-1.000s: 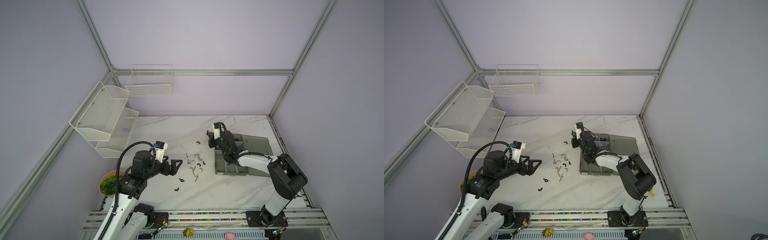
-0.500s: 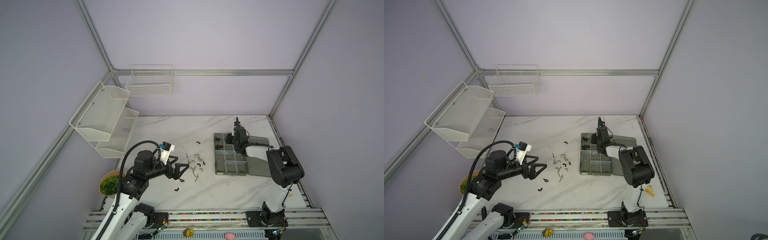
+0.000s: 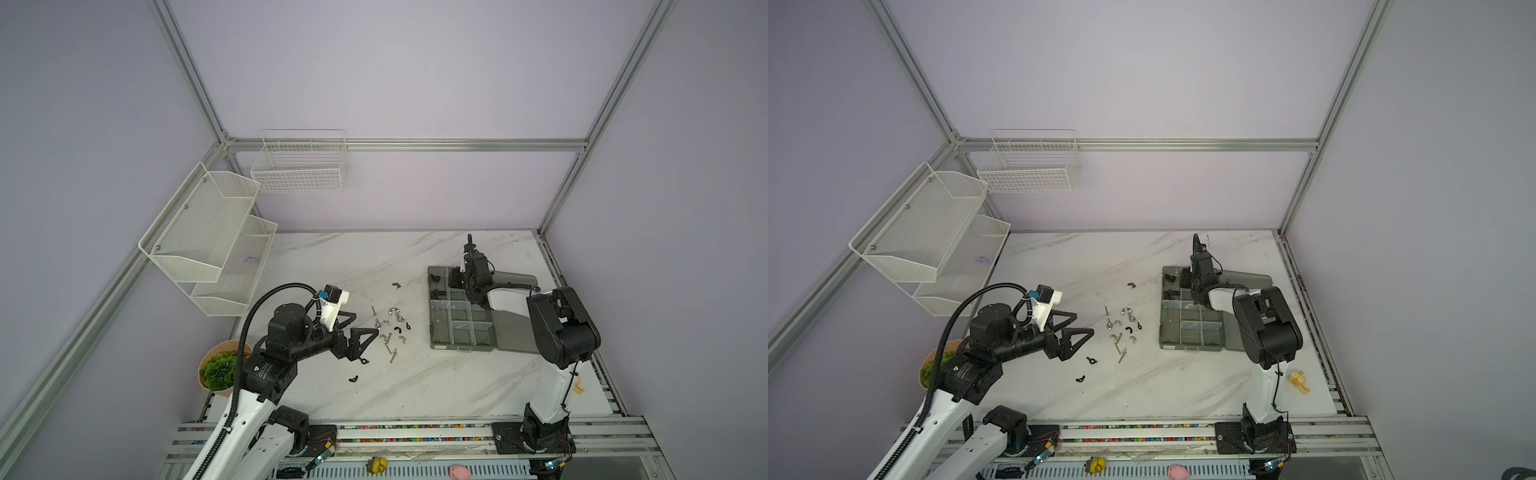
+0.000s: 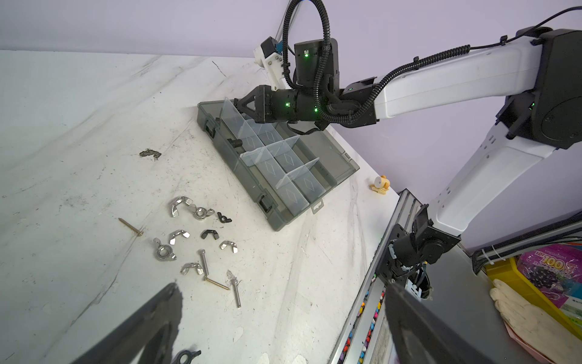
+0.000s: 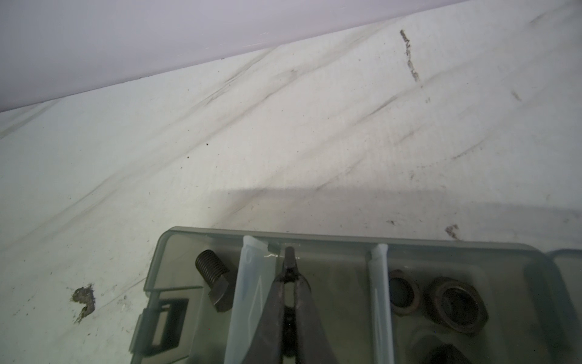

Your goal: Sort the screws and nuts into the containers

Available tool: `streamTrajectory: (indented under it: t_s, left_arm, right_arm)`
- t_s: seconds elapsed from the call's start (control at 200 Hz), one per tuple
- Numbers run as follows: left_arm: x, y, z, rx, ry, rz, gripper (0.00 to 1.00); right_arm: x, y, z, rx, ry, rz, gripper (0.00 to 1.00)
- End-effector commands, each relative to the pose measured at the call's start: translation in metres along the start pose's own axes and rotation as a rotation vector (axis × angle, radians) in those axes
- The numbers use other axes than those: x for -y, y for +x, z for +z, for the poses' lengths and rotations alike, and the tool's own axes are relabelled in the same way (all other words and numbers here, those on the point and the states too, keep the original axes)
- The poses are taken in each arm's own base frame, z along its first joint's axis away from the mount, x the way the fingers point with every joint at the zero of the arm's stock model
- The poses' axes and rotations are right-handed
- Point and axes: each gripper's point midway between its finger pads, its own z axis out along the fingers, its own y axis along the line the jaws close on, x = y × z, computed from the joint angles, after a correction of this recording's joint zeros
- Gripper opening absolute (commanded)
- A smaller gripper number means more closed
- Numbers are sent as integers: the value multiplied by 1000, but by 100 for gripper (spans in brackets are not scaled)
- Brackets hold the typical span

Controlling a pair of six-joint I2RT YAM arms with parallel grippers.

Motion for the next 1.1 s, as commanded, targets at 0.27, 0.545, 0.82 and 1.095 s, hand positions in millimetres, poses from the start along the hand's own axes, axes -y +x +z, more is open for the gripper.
streamTrajectory:
  t_s: [0.27,0.545,0.82,1.095]
  left_arm:
    - [0,4,-2,4,-8,43,100]
    - [-19,5,-9,8,-140,34,99]
    - [-50,16,-12,-51,-305,-32,100]
    - [-26,25,10,-126,-107,-81,100]
  right_arm:
    - [-13,-31,-33,113,19,-38,24]
    - [-100,-41,-82,254,-225,-195,51]
    - [-211,41,-139,173,-699,-324,57]
    - [-257,140,-176,17,-914,-562,53]
